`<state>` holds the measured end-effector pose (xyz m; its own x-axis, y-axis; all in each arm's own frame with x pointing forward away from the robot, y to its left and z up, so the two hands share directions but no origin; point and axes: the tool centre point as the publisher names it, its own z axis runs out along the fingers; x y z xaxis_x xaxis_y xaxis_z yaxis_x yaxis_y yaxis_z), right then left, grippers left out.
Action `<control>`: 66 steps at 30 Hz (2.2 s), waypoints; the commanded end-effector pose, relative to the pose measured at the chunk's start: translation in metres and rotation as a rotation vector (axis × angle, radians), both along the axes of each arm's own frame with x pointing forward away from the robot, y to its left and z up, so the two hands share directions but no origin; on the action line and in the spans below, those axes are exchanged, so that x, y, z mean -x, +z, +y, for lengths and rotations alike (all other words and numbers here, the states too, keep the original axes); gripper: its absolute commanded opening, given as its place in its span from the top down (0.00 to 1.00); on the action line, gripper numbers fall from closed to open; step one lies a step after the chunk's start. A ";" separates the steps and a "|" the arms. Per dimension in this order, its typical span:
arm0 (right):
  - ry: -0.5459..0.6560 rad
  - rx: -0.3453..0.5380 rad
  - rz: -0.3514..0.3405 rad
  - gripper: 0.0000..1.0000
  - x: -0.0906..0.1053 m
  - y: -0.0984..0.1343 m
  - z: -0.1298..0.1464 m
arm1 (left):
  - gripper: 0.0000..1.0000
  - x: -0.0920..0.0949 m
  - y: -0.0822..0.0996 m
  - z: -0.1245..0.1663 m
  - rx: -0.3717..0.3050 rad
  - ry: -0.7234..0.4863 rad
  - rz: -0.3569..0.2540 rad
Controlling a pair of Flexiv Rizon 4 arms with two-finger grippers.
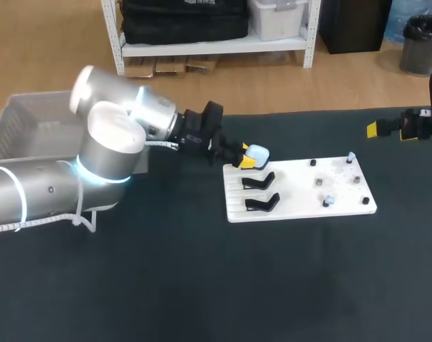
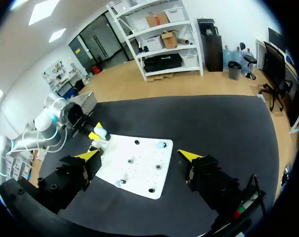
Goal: Pick up each earbud case from the left stands, insert the matching earbuds, close the lid, and place the case in the box.
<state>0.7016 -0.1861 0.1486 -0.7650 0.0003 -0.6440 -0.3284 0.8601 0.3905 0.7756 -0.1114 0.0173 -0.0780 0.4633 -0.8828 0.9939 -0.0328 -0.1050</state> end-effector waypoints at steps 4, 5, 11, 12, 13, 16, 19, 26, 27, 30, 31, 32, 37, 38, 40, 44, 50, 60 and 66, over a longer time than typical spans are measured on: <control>-0.001 0.003 0.001 0.00 0.000 0.000 0.000 | 0.87 0.007 -0.002 0.003 0.012 0.004 -0.002; -0.001 0.003 0.001 0.00 0.000 0.000 0.000 | 0.90 0.007 -0.002 0.003 0.014 0.004 -0.002; -0.001 0.003 0.001 0.00 0.000 0.000 0.000 | 1.00 0.010 0.002 0.004 0.040 0.037 -0.017; -0.001 0.003 0.001 0.00 0.000 0.000 0.000 | 1.00 0.010 0.005 0.005 0.051 0.047 -0.016; -0.001 0.003 0.001 0.00 0.000 0.000 0.000 | 1.00 0.009 0.009 0.006 0.063 0.062 -0.021; -0.001 0.003 0.001 0.00 0.000 0.000 0.000 | 1.00 0.007 0.022 0.010 0.103 0.091 -0.030; -0.001 0.003 0.001 0.00 0.000 0.000 0.000 | 1.00 0.011 0.042 0.015 0.152 0.105 -0.038; -0.001 0.003 0.001 0.00 0.000 0.000 0.000 | 1.00 0.036 0.089 0.022 0.285 0.100 -0.070; -0.001 0.003 0.001 0.00 0.000 0.000 0.000 | 1.00 0.039 0.093 0.022 0.298 0.100 -0.068; -0.001 0.003 0.001 0.00 0.000 0.000 0.000 | 1.00 0.052 0.102 0.023 0.319 0.087 -0.082; -0.001 0.003 0.001 0.00 0.000 0.000 0.000 | 1.00 0.056 0.104 0.024 0.320 0.086 -0.083; -0.001 0.003 0.001 0.00 0.000 0.000 0.000 | 1.00 0.059 0.105 0.025 0.323 0.083 -0.083; -0.001 0.003 0.001 0.00 0.000 0.000 0.000 | 1.00 0.059 0.105 0.025 0.323 0.083 -0.083; -0.001 0.003 0.001 0.00 0.000 0.000 0.000 | 1.00 0.059 0.105 0.025 0.323 0.083 -0.083; -0.001 0.003 0.001 0.00 0.000 0.000 0.000 | 1.00 0.059 0.105 0.025 0.323 0.083 -0.083; -0.001 0.003 0.001 0.00 0.000 0.000 0.000 | 1.00 0.059 0.105 0.025 0.323 0.083 -0.083; -0.001 0.003 0.001 0.00 0.000 0.000 0.000 | 1.00 0.059 0.105 0.025 0.323 0.083 -0.083; -0.001 0.003 0.001 0.00 0.000 0.000 0.000 | 1.00 0.069 0.111 0.021 0.340 0.116 -0.116; 0.045 -0.030 0.018 0.00 -0.002 0.005 0.014 | 1.00 0.077 0.110 0.009 0.380 0.122 -0.111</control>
